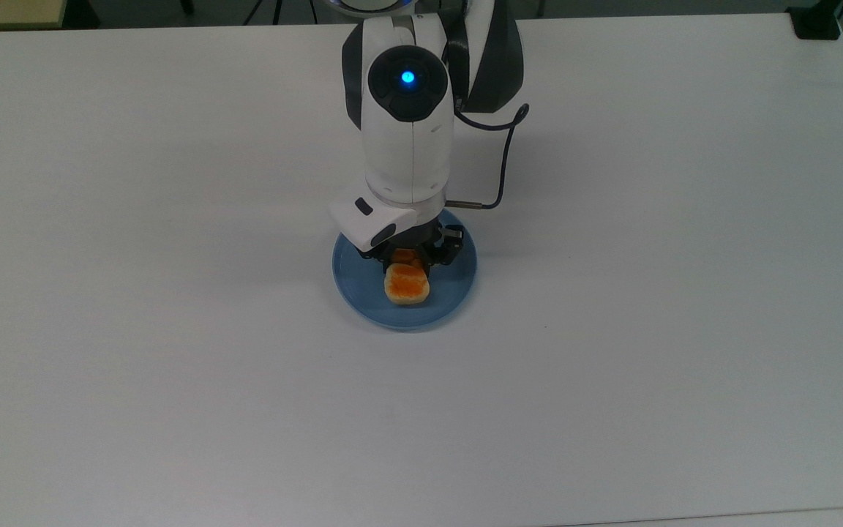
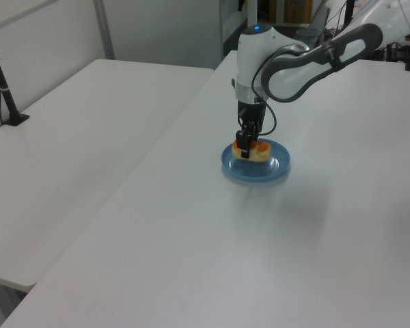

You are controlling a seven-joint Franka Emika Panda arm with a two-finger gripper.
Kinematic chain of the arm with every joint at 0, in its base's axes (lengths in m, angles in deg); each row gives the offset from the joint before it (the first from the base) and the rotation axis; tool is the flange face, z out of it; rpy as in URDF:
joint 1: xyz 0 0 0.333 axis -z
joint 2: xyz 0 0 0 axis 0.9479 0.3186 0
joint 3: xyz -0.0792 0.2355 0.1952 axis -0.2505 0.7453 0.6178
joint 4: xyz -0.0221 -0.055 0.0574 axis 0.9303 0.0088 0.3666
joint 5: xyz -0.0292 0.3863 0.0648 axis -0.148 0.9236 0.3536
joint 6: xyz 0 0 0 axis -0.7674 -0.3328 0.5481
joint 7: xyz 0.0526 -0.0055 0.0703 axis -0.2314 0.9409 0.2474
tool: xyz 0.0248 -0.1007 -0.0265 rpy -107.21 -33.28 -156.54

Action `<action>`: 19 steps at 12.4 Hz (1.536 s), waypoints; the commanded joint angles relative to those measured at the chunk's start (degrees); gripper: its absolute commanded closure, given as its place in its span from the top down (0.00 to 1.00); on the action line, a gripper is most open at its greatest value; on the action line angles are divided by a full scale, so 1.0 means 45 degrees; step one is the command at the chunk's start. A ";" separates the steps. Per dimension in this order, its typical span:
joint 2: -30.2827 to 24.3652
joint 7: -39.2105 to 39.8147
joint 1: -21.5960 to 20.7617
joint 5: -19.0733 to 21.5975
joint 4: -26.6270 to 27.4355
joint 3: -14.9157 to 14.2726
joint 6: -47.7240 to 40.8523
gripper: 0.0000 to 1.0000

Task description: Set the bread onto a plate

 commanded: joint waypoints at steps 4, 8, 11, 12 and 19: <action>-0.0013 -0.0975 -0.0050 -0.0056 0.0334 0.0011 0.0670 0.66; -0.0129 -0.0332 -0.0382 -0.0329 0.0256 -0.0008 0.0321 1.00; -0.0791 -0.0136 -0.0363 -0.0485 -0.0017 -0.0028 -0.0615 1.00; -0.1317 -0.0136 -0.0343 -0.0718 -0.0173 -0.0047 -0.1392 1.00; -0.4950 0.0214 -0.0226 -0.0799 -0.0311 -0.0164 -0.5888 1.00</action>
